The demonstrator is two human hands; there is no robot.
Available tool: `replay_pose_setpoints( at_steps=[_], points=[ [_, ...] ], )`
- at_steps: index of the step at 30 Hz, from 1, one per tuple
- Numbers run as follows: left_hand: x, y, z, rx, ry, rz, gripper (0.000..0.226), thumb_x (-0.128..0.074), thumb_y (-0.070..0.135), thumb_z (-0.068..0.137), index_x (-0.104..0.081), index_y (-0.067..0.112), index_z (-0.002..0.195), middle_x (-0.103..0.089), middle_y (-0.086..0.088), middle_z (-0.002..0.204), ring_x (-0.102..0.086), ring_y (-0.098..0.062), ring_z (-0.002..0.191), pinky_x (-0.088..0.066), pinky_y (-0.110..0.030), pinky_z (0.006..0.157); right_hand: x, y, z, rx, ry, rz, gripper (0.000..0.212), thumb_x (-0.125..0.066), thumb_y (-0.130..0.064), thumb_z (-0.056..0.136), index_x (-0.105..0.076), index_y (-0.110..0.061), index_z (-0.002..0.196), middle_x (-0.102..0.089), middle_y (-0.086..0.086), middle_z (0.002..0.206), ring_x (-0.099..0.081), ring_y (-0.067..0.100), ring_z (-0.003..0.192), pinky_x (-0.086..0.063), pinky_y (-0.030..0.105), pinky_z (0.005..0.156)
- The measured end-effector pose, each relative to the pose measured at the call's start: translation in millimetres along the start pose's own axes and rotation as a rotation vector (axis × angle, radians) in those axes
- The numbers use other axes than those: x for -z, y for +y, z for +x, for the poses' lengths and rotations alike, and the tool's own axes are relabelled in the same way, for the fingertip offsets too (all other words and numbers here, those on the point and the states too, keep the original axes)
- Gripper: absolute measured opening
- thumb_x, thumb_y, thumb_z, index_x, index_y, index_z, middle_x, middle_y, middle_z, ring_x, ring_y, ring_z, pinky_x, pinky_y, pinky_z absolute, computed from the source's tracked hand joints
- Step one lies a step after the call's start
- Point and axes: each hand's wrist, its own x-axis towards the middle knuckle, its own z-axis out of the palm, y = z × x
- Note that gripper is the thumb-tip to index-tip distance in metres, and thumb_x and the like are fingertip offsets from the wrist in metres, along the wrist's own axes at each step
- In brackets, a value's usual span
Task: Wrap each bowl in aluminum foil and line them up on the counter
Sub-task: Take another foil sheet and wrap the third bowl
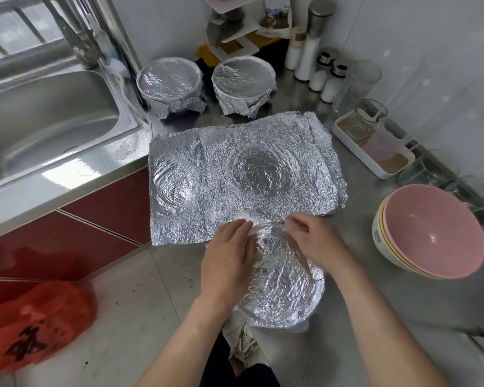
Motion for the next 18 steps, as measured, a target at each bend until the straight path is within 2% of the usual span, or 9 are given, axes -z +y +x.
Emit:
replay_pose_setpoints(
  at_steps=[2,5,7,8,10,12,13,15,18],
  points=[
    [-5.6,-3.0,-10.3,0.021,0.031,-0.019,0.032,-0.059,0.022,0.096,-0.064,0.011,0.125,-0.064,-0.006,0.123,-0.056,-0.025,0.113,-0.048,-0.038,0.092,1.3,-11.9,13.2,0.031,-0.097,-0.105,0.036,-0.046,-0.038,0.099,-0.058,-0.015,0.124,-0.063,0.001,0.122,-0.058,0.018,0.11,-0.045,0.031,0.091],
    [-14.2,-4.7,-13.0,0.042,0.056,-0.083,0.034,-0.055,0.018,0.096,-0.062,0.011,0.128,-0.063,-0.007,0.123,-0.055,-0.024,0.112,-0.043,-0.029,0.091,-4.2,-23.3,26.8,0.048,-0.218,-0.13,0.041,-0.043,-0.042,0.099,-0.06,-0.013,0.123,-0.063,0.009,0.123,-0.057,0.025,0.115,-0.044,0.04,0.098],
    [-16.2,-4.4,-9.8,0.066,0.056,-0.129,0.034,-0.056,0.01,0.095,-0.063,0.011,0.128,-0.063,-0.007,0.123,-0.054,-0.021,0.111,-0.038,-0.025,0.09,-8.3,-22.7,29.9,0.057,-0.26,-0.123,0.04,-0.045,-0.04,0.099,-0.061,-0.011,0.123,-0.064,0.006,0.122,-0.058,0.023,0.114,-0.043,0.038,0.099],
    [-15.3,-4.5,-8.0,0.072,0.054,-0.152,0.035,-0.057,0.006,0.094,-0.063,0.011,0.128,-0.063,-0.006,0.124,-0.054,-0.02,0.111,-0.037,-0.024,0.09,-8.6,-22.4,29.3,0.063,-0.266,-0.118,0.039,-0.046,-0.038,0.099,-0.062,-0.011,0.122,-0.066,0.0,0.117,-0.06,0.019,0.11,-0.043,0.034,0.097],
    [-14.0,-5.5,-5.6,0.069,0.037,-0.189,0.035,-0.056,0.004,0.094,-0.064,0.011,0.127,-0.063,-0.004,0.123,-0.055,-0.019,0.111,-0.038,-0.022,0.089,-7.7,-19.1,25.2,0.066,-0.259,-0.091,0.037,-0.048,-0.038,0.098,-0.066,-0.011,0.116,-0.065,-0.007,0.09,-0.06,0.011,0.087,-0.045,0.032,0.085],
    [-13.3,-6.8,-3.3,0.053,0.027,-0.207,0.033,-0.055,0.007,0.095,-0.065,0.011,0.125,-0.063,-0.004,0.122,-0.057,-0.019,0.109,-0.039,-0.022,0.089,-5.6,-14.9,20.3,0.063,-0.242,-0.067,0.04,-0.049,-0.039,0.098,-0.065,-0.004,0.107,-0.059,0.005,0.071,-0.054,0.019,0.066,-0.045,0.035,0.071],
    [-13.4,-6.4,-2.1,0.043,0.027,-0.209,0.031,-0.054,0.008,0.095,-0.066,0.01,0.124,-0.064,-0.003,0.12,-0.058,-0.019,0.108,-0.04,-0.022,0.088,-4.3,-12.2,17.3,0.058,-0.233,-0.054,0.041,-0.049,-0.038,0.098,-0.064,-0.001,0.105,-0.057,0.007,0.068,-0.051,0.022,0.061,-0.044,0.035,0.066],
    [-12.9,-3.7,1.7,0.033,0.027,-0.206,0.028,-0.055,0.008,0.095,-0.068,0.009,0.12,-0.064,-0.003,0.117,-0.059,-0.019,0.106,-0.04,-0.023,0.087,-1.5,-6.2,12.2,0.031,-0.212,-0.027,0.041,-0.048,-0.035,0.099,-0.061,0.004,0.105,-0.043,-0.001,0.057,-0.038,0.016,0.054,-0.035,0.03,0.058],
    [-13.2,-0.2,14.0,-0.004,0.027,-0.175,0.024,-0.059,0.011,0.095,-0.069,0.008,0.116,-0.065,-0.005,0.113,-0.058,-0.021,0.102,-0.045,-0.028,0.083,3.0,8.4,7.3,-0.023,-0.152,0.044,0.041,-0.047,-0.028,0.1,-0.056,0.01,0.113,-0.035,-0.005,0.057,-0.033,0.015,0.057,-0.035,0.022,0.057]
  ],
)
